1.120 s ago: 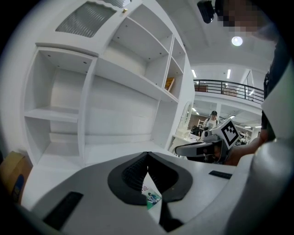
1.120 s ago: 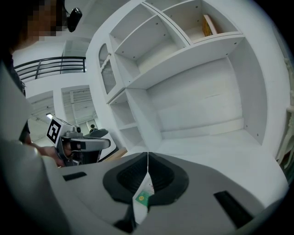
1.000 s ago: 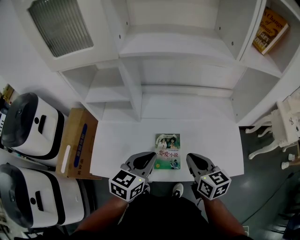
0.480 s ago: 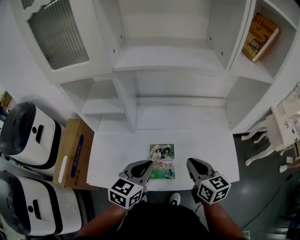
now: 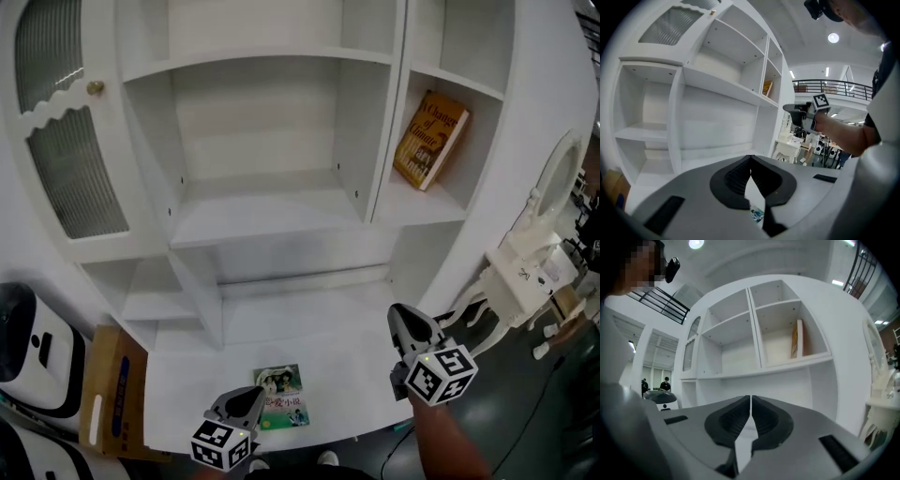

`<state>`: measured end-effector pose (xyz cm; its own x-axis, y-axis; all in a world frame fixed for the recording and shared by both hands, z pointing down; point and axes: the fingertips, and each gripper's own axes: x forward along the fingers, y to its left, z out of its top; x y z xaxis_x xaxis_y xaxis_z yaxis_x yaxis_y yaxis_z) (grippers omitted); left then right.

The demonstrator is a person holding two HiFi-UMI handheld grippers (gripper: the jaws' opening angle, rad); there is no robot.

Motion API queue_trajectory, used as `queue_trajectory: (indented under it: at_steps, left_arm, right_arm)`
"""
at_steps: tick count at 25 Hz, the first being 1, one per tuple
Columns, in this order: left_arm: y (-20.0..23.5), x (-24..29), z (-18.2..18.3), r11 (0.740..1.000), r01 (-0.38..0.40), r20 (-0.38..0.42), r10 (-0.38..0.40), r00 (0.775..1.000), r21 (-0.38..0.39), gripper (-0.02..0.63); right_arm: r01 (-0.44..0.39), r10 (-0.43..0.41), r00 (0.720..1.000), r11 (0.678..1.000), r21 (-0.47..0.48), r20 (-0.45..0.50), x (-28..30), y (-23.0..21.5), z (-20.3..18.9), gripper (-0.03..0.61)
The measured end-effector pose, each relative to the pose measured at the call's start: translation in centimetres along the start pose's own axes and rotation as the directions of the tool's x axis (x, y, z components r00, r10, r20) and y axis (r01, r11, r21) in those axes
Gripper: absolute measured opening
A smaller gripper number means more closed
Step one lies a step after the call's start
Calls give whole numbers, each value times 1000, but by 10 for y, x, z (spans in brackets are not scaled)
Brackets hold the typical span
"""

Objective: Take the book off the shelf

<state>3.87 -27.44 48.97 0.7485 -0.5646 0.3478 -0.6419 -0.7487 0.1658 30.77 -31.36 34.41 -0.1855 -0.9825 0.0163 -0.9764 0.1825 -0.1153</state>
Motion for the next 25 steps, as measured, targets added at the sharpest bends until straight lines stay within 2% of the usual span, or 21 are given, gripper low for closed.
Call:
queue_trajectory:
  at_steps: [4, 9, 11, 13, 17, 21, 25]
  left_arm:
    - [-11, 10, -1, 1000, 23, -3, -23, 1000, 5, 11]
    - [-22, 13, -1, 1000, 28, -8, -28, 1000, -2, 11]
    - [-23, 11, -3, 1000, 19, -13, -19, 1000, -8, 11]
    - [-22, 8, -5, 1000, 9, -18, -10, 1000, -12, 11]
    - [-20, 2, -8, 1000, -8, -30, 8, 1000, -5, 11]
    - [-17, -2, -9, 999, -35, -28, 34, 999, -17, 11]
    - [-15, -6, -12, 998, -62, -35, 61, 998, -26, 11]
  right_arm:
    - [80, -72, 991, 994, -72, 114, 16, -45, 89, 32]
    - [170, -165, 972, 985, -19, 165, 47, -111, 160, 34]
    - [198, -197, 969, 980, 7, 146, 65, -137, 173, 58]
    - [226, -227, 966, 974, 27, 120, 82, -160, 182, 138]
    - [279, -284, 955, 958, 68, 81, 104, -198, 194, 163]
    - [264, -272, 962, 955, 139, 40, 128, -217, 200, 196]
    - [277, -281, 960, 950, 145, 7, 146, -231, 203, 225]
